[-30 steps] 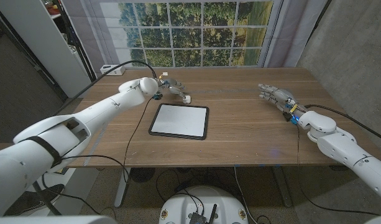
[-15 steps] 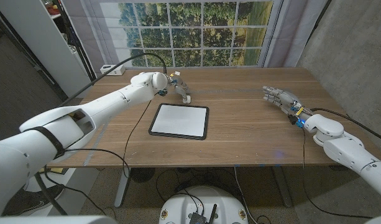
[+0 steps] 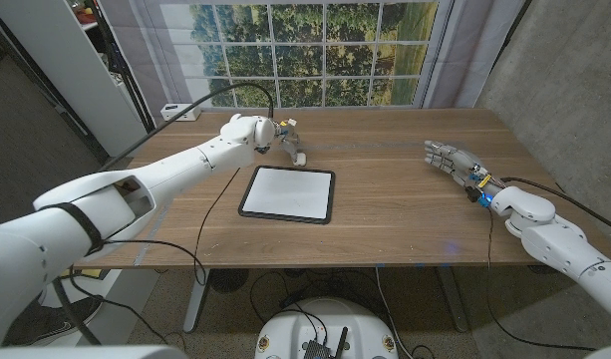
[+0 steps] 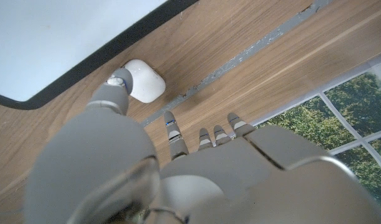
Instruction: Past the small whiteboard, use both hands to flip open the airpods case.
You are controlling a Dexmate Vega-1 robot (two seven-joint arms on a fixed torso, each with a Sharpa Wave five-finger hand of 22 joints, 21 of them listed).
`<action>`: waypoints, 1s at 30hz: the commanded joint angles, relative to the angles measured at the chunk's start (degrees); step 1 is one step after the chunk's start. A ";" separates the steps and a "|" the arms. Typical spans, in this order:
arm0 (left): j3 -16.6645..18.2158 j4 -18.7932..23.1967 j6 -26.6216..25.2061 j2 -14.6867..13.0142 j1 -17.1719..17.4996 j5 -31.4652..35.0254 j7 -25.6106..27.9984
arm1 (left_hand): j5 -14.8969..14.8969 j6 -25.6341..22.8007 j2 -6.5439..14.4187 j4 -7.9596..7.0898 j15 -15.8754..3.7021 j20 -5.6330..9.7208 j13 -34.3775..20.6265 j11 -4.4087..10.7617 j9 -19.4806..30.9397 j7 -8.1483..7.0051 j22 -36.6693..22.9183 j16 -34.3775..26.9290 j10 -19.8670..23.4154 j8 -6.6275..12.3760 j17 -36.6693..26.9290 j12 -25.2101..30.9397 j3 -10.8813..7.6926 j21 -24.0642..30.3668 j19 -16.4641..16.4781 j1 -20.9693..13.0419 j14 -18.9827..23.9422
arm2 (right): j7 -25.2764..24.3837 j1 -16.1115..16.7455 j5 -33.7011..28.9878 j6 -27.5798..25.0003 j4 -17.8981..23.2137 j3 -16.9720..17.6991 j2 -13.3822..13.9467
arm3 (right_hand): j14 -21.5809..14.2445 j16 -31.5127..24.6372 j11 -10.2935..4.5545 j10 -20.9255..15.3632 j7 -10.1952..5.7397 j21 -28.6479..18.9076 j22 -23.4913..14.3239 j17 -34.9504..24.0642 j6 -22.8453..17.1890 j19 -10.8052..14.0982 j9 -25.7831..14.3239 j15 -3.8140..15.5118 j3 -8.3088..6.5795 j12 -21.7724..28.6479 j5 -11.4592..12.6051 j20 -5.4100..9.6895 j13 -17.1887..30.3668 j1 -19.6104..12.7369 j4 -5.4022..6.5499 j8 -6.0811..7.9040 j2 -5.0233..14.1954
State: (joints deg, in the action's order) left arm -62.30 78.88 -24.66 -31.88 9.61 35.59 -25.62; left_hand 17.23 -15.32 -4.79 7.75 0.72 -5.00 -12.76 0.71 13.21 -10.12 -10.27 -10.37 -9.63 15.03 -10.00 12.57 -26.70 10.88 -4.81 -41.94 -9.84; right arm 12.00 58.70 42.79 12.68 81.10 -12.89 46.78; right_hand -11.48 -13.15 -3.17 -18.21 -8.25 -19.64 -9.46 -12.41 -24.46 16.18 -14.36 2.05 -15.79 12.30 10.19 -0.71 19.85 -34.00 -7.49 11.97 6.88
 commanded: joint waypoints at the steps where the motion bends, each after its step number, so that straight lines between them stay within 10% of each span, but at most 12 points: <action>1: -0.13 0.45 -3.37 0.77 1.92 4.05 0.92 | -0.16 0.15 0.60 -0.16 -0.64 -0.16 -0.18 0.46 0.13 0.00 -0.27 -0.27 -0.16 -0.13 -0.19 0.41 0.30 0.56 0.04 -0.22 -4.34 | 0.86 0.57 0.88 0.95 -1.23 0.57 -0.57 | -0.60 -0.34 -0.20 -0.50 0.22 0.24 -0.33 -0.11 -0.26 0.32 -0.11 5.50 0.14 0.33 0.10 -0.23 0.01 0.52 -0.10 -0.11 0.22; 30: -1.22 -8.61 -4.73 7.24 0.45 0.51 4.88 | -1.18 -2.47 1.48 -0.85 -1.03 0.10 -0.04 0.30 0.38 0.98 -0.45 -0.39 -0.01 0.53 -0.17 0.66 1.62 1.16 1.39 0.47 -3.47 | 3.64 0.60 1.96 1.51 -3.37 1.22 -0.12 | -0.65 -0.62 -0.20 -0.66 0.14 1.11 -0.35 -0.39 -0.36 0.10 0.17 5.87 0.29 0.37 0.19 -0.23 -0.11 1.06 0.25 -0.06 0.91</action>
State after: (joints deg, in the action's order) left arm -62.39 74.03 -29.68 -27.18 11.44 38.02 -21.66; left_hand 16.30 -16.61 -4.03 6.96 0.09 -5.00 -12.78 0.93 13.46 -9.24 -10.55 -10.60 -9.41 15.04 -10.00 13.02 -25.43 11.66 -3.74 -41.61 -9.82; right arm 14.64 59.76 44.39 14.08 78.87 -11.73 46.65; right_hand -11.79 -13.37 -3.37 -18.41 -8.25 -18.77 -9.76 -12.67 -24.46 16.18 -14.09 2.35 -15.55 12.29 10.19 -0.71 19.66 -33.32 -7.25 11.97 7.56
